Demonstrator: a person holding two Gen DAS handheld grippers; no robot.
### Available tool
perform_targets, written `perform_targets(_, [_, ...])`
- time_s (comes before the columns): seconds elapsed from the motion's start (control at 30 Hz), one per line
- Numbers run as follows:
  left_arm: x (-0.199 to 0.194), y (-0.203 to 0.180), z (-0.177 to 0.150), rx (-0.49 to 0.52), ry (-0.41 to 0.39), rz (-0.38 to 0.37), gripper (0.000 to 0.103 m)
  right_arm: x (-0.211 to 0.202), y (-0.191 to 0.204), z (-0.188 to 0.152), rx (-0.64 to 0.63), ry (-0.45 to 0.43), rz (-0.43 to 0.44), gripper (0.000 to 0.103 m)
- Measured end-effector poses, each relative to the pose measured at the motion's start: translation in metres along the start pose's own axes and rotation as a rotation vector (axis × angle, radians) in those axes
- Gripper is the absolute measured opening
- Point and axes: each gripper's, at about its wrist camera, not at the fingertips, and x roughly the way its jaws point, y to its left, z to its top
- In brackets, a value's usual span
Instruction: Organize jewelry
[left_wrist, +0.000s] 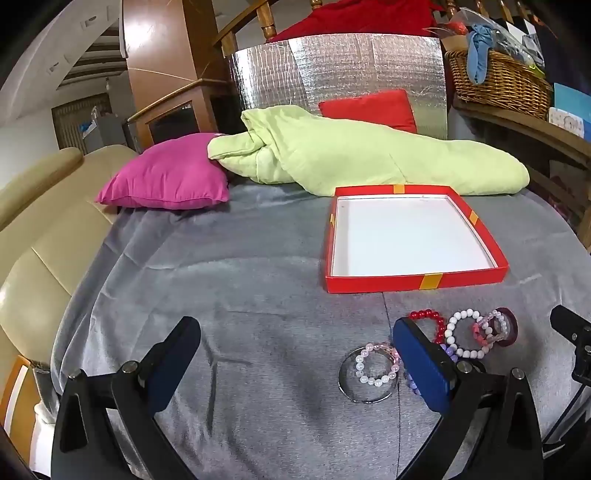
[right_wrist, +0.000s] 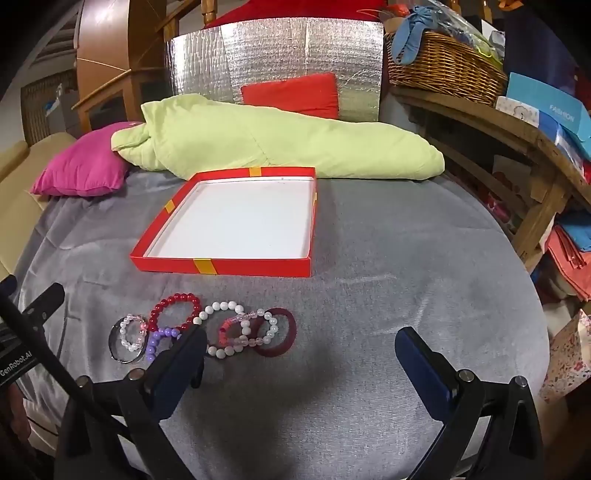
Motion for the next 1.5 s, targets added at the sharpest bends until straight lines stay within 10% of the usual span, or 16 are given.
perform_targets(1.3, [0.02,-0.02,-0.005,0.059,0.097,-0.066,0.103,0.007,0.003,-0.004,-0.058,-0.033,-0.1,0.103])
perform_targets(1.5, [0.045,-0.005,-0.012,0.001,0.214,-0.133,0.103,0.017,-0.019,0.005,0.024,0.042,0.034,0.102])
